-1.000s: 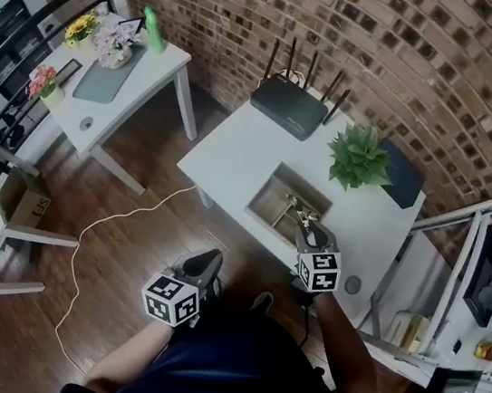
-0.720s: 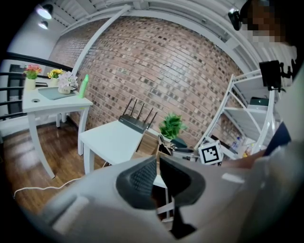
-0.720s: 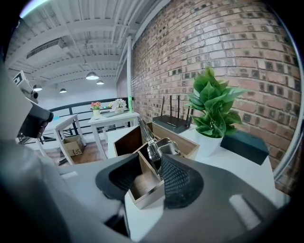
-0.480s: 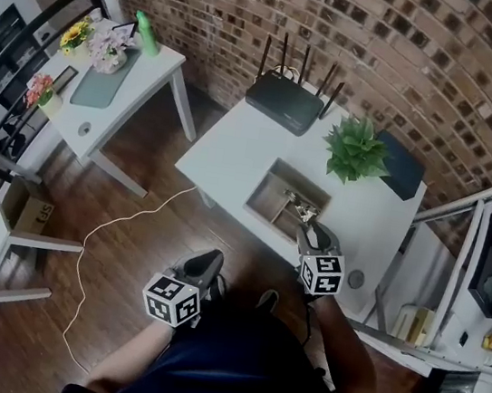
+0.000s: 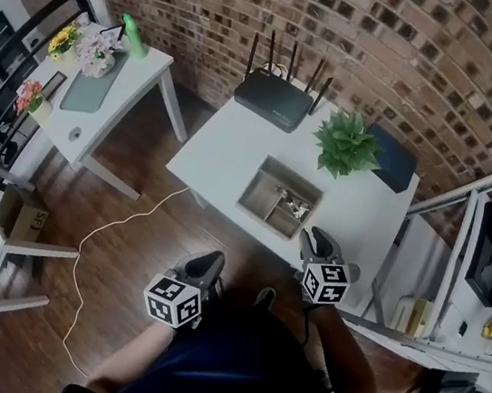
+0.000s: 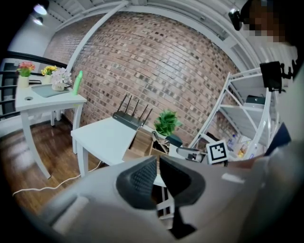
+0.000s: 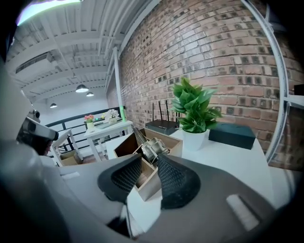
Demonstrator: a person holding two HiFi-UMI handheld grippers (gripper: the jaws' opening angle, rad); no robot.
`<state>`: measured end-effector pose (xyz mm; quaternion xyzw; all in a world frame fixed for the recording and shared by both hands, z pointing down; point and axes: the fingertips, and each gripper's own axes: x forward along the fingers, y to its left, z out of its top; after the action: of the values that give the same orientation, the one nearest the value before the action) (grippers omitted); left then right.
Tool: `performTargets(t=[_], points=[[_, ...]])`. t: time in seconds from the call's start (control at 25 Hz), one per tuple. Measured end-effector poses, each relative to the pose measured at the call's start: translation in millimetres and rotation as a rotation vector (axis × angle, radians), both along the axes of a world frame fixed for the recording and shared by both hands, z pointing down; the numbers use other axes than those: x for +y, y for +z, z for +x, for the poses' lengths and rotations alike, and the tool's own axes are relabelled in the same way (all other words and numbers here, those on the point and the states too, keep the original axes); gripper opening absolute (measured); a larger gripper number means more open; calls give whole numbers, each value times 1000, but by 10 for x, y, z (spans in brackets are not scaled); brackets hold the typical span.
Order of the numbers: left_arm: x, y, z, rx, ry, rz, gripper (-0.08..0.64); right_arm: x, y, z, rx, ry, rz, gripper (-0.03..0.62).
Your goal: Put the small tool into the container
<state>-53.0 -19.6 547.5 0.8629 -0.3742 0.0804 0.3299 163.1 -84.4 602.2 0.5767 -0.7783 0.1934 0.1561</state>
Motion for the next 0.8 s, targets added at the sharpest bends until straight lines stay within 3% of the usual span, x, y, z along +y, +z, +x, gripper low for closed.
performTargets(t=[0.44,0.6,0.8], points=[[-9,88,-68,12,77,-17,17,322,-619,-18,-109,143,82,57],[43,83,26,0,172,8,17,468,-823,-116,-181,187,100,34],[160,40,309,-13,305,43,17,730,-1001,-265,-198,162,103,11]])
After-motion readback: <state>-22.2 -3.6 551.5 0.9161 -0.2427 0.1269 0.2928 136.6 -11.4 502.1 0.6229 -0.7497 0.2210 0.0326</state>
